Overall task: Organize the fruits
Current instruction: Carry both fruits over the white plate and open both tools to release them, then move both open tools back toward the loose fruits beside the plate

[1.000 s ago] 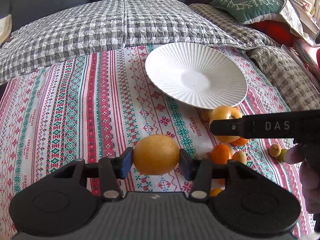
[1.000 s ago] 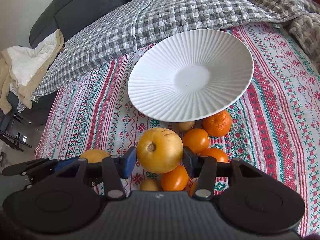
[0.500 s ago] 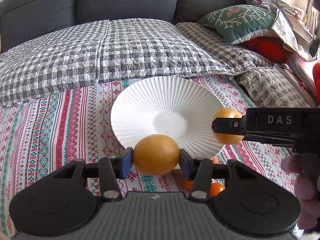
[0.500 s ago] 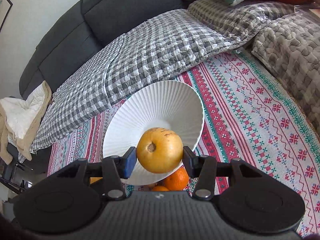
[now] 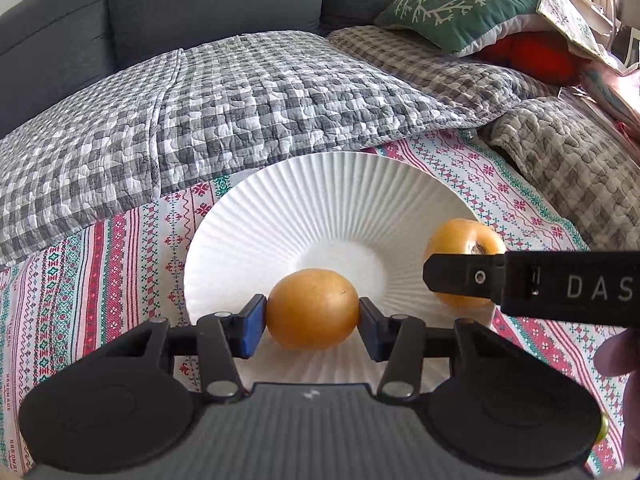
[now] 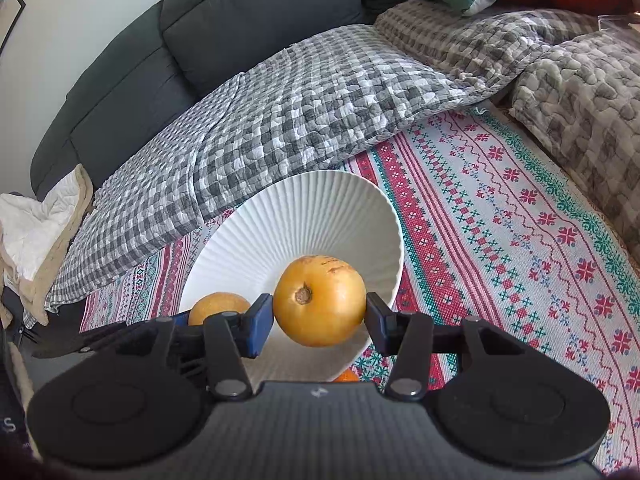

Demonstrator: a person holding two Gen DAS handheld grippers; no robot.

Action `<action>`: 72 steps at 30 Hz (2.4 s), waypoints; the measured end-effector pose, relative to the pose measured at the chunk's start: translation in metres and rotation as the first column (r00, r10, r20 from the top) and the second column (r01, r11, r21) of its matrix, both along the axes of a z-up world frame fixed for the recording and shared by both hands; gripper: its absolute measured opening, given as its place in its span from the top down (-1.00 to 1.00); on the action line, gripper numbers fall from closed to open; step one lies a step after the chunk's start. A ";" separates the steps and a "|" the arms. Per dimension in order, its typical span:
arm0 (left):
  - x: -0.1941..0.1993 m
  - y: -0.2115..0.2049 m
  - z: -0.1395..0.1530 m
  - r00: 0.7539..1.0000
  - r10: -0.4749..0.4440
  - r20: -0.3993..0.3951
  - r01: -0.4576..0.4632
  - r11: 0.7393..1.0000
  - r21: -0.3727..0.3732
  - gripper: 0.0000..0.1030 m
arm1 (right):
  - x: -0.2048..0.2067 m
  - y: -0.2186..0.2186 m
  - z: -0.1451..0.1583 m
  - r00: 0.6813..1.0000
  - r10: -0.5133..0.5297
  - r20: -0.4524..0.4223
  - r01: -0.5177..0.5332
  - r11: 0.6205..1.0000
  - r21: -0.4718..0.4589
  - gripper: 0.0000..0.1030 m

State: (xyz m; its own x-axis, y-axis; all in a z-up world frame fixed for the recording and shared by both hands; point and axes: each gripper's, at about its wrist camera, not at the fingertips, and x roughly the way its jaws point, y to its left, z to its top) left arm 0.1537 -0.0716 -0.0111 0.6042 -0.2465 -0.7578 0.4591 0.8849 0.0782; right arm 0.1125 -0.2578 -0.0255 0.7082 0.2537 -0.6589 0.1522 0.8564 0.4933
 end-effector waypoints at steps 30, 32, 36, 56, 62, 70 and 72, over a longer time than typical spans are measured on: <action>-0.023 0.009 0.015 0.999 -0.035 0.014 0.035 0.999 0.014 -0.37 | -0.016 0.007 0.029 0.998 0.035 0.051 -0.031 0.997 -0.076 -0.55; -0.031 0.014 0.023 1.000 -0.018 0.019 0.019 1.000 -0.006 -0.48 | -0.022 0.006 0.035 0.997 0.041 0.062 -0.035 0.995 -0.096 -0.64; -0.046 0.025 0.033 1.000 0.009 0.013 -0.008 0.998 -0.060 -0.58 | -0.032 -0.001 0.042 0.997 0.033 0.070 -0.026 0.994 -0.103 -0.68; -0.103 0.060 0.033 0.993 0.117 -0.011 -0.118 0.987 -0.112 -0.82 | -0.078 -0.007 0.041 0.995 0.069 0.074 -0.048 0.965 -0.256 -0.91; -0.116 0.067 0.022 0.995 0.090 -0.032 -0.093 0.989 -0.113 -0.82 | -0.085 -0.008 0.036 0.996 0.078 0.050 -0.063 0.966 -0.249 -0.91; -0.140 0.063 -0.002 0.996 -0.004 -0.086 -0.002 0.997 -0.071 -0.82 | -0.098 -0.007 0.033 0.996 0.086 0.004 -0.083 0.966 -0.245 -0.93; -0.143 0.064 -0.007 0.995 -0.009 -0.101 0.002 0.998 -0.069 -0.82 | -0.101 -0.007 0.031 0.995 0.095 -0.027 -0.098 0.961 -0.260 -0.93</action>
